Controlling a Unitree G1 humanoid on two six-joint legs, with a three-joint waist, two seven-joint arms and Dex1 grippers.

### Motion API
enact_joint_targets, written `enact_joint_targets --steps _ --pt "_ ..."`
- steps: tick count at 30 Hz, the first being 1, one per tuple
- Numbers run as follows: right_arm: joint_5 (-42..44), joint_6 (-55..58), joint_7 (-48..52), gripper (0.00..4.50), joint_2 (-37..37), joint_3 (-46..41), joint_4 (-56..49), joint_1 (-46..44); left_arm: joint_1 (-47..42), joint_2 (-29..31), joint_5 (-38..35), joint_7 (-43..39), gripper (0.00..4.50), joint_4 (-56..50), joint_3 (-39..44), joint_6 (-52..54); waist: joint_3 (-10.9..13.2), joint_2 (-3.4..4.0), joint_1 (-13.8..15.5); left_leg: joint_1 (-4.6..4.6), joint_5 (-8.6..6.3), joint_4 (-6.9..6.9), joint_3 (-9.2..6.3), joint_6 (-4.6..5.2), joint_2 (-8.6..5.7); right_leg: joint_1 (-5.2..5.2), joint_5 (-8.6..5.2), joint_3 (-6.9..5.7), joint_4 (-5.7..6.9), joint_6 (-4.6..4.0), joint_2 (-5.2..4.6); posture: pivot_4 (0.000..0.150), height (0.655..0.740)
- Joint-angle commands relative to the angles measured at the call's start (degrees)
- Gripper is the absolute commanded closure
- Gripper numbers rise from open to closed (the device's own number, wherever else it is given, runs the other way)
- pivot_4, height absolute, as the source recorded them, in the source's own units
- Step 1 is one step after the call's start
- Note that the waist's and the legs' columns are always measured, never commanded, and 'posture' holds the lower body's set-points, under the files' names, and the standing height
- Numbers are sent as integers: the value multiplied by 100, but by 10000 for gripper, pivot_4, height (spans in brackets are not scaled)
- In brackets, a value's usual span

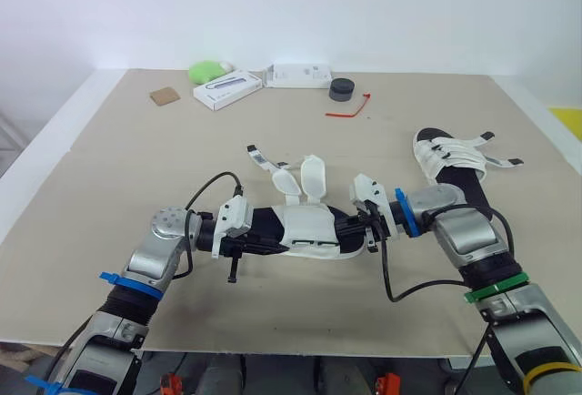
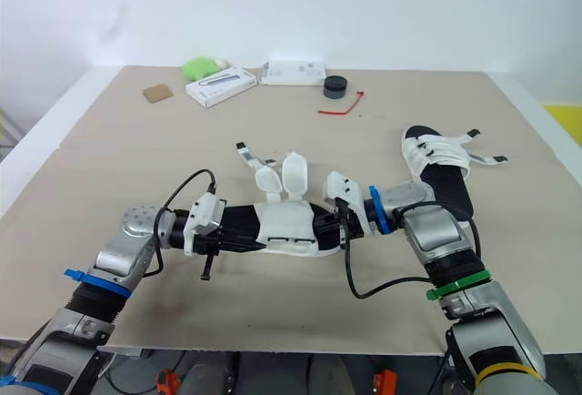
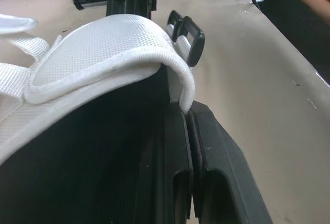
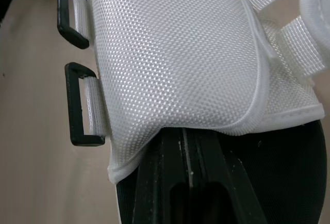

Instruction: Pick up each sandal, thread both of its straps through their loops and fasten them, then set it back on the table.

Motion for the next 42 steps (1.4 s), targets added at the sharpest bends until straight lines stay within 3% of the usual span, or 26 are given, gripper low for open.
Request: enact_joint_targets --steps 1,12,15,18,19,23,26,30,35,42 --pt "-528 69 -45 44570 22 430 564 247 128 22 -113 -135 45000 -308 -140 19 -14 -2 -1 4 -4 0 0 -6 1 3 -1 0 0 -2 0 1500 7400" --pt "-527 47 65 44570 66 394 679 133 166 211 -110 146 45000 -362 116 -28 -32 1 -2 21 -5 -37 3 -8 33 0 -17 0 0 -28 30 1500 7400" --pt "-545 30 70 45000 70 413 705 120 149 371 -215 29 35691 -416 121 214 -33 0 -1 22 -5 -36 3 -8 35 0 -16 0 0 -28 31 1500 7400" --pt "-547 36 68 45000 87 429 711 97 151 595 -375 -28 23596 -618 205 454 -33 1 -2 23 -5 -36 3 -8 36 -1 -17 0 0 -28 31 1500 7400" --pt "-543 44 77 45000 89 432 706 90 154 678 -494 4 17351 -738 272 691 -33 1 -2 23 -6 -36 3 -9 36 -1 -17 0 0 -28 30 1500 7400" --pt "-535 47 96 45000 100 433 719 77 130 1161 -1076 62 151 -1294 560 1902 -29 -6 -5 23 -7 -36 3 -10 38 -8 -17 0 0 -28 30 1500 7400" --pt "-522 66 89 45000 121 424 716 70 -84 1571 -1828 203 151 -1523 1003 3177 -29 -5 -9 23 -9 -39 3 -14 47 -17 -18 -1 1 -32 35 1500 7400" --pt "-457 140 36 45000 150 357 645 85 -707 1523 -2774 980 151 -948 1820 4724 -26 -21 -14 24 -15 -39 2 -24 51 -30 -20 -5 1 -35 37 1500 7400" --pt "-398 223 -79 45000 150 257 477 175 -1006 1085 -2321 2340 151 156 1866 5259 -30 -18 -27 36 -11 -39 3 -18 50 -15 -21 -5 0 -36 40 1500 7400" --pt "-372 417 -170 45000 110 226 -17 381 -1628 209 -2436 3808 151 1476 2474 6252 -14 -72 -15 28 -11 -40 -8 -18 67 -2 -21 -4 1 -39 74 1500 7400"
